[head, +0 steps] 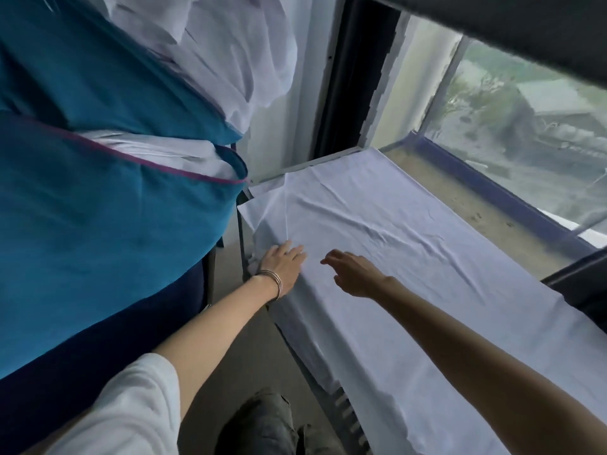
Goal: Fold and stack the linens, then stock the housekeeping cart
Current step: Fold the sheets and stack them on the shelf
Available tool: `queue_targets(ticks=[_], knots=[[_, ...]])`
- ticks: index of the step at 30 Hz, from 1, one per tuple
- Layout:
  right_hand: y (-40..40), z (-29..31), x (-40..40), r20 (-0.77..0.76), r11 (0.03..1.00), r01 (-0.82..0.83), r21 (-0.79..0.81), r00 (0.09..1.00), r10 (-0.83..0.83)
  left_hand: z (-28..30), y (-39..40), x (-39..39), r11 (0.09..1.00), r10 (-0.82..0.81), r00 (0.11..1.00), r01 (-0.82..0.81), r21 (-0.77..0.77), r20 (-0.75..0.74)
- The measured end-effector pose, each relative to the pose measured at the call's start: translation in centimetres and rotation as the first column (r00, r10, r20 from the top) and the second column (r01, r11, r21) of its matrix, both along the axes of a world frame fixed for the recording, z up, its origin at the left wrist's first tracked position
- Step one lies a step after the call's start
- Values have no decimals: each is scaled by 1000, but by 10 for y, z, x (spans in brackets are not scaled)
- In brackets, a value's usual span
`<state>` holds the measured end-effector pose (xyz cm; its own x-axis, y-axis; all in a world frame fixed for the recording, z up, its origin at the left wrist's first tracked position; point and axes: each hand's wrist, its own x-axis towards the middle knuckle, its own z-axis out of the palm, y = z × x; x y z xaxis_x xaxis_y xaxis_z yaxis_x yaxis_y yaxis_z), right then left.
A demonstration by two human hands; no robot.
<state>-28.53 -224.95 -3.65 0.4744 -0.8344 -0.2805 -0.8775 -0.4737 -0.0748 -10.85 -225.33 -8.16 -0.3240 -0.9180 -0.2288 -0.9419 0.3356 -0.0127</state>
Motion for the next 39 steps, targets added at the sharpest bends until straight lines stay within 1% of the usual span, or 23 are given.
queue_targets(ticks=[4, 6, 7, 8, 10, 12, 13, 14, 15, 17, 18, 19, 20, 22, 23, 25, 28, 30, 32, 33, 34, 37, 39], knots=[[-46, -31, 4, -8, 999, 14, -33, 1000, -14, -22, -51, 1, 997, 70, 997, -71, -31, -27], [-64, -39, 6, -31, 1000, 14, -9, 999, -14, -24, -73, 7, 989, 119, 992, -115, -89, 44], [-70, -43, 7, -46, 1000, 9, 5, 999, -9, -25, -84, 10, 979, 178, 980, -167, -119, 89], [-75, -46, 8, -61, 1000, -1, 4, 998, 1, -24, -97, 13, 958, 265, 955, -245, -150, 131], [-82, -49, 9, -87, 999, -22, -34, 996, 19, -19, -122, 20, 894, 442, 862, -404, -191, 248], [-89, -47, 9, -107, 998, -46, -48, 993, 40, -14, -148, 24, 843, 539, 776, -492, -219, 329], [-93, -46, 10, -119, 997, -61, -42, 991, 55, -14, -159, 26, 834, 552, 764, -496, -241, 335], [-97, -44, 11, -134, 996, -76, -34, 988, 71, -15, -171, 26, 838, 542, 780, -477, -263, 311], [-99, -43, 13, -152, 995, -92, -27, 985, 87, -17, -181, 26, 851, 510, 823, -442, -283, 250], [-104, -41, 18, -178, 994, -112, -18, 978, 107, -24, -199, 26, 890, 387, 920, -355, -285, 62], [-106, -41, 19, -187, 993, -117, -16, 976, 112, -27, -205, 27, 902, 348, 937, -345, -260, -35], [-106, -41, 20, -190, 993, -120, -17, 975, 115, -31, -211, 27, 904, 347, 930, -367, -221, -125], [-106, -42, 20, -188, 992, -122, -20, 975, 116, -34, -218, 28, 895, 376, 903, -412, -171, -206], [-106, -44, 18, -160, 992, -118, -40, 981, 110, -36, -230, 29, 858, 470, 819, -511, -46, -330], [-105, -46, 16, -146, 992, -113, -54, 984, 105, -36, -236, 29, 837, 514, 779, -547, 10, -360], [-102, -50, 14, -118, 992, -102, -75, 989, 93, -31, -248, 27, 799, 572, 739, -600, 40, -357], [-102, -55, 7, -7, 997, -36, -66, 999, 35, -22, -260, 26, 766, 631, 734, -640, 56, -251], [-104, -54, 0, 92, 998, 55, -10, 994, -54, -19, -267, 29, 742, 670, 721, -661, 115, -179], [-103, -53, -8, 154, 993, 104, 51, 982, -111, -16, -272, 31, 725, 688, 707, -670, 160, -162], [-102, -52, -11, 177, 991, 115, 75, 976, -127, -15, -273, 31, 726, 688, 706, -670, 157, -168], [-101, -52, -14, 196, 987, 124, 97, 970, -141, -17, -273, 31, 738, 674, 714, -663, 126, -189], [-99, -50, -21, 229, 982, 139, 125, 959, -165, -27, -262, 21, 798, 564, 769, -601, -40, -300], [-100, -50, -23, 243, 979, 149, 136, 953, -179, -35, -252, 15, 814, 510, 794, -570, -111, -332]])
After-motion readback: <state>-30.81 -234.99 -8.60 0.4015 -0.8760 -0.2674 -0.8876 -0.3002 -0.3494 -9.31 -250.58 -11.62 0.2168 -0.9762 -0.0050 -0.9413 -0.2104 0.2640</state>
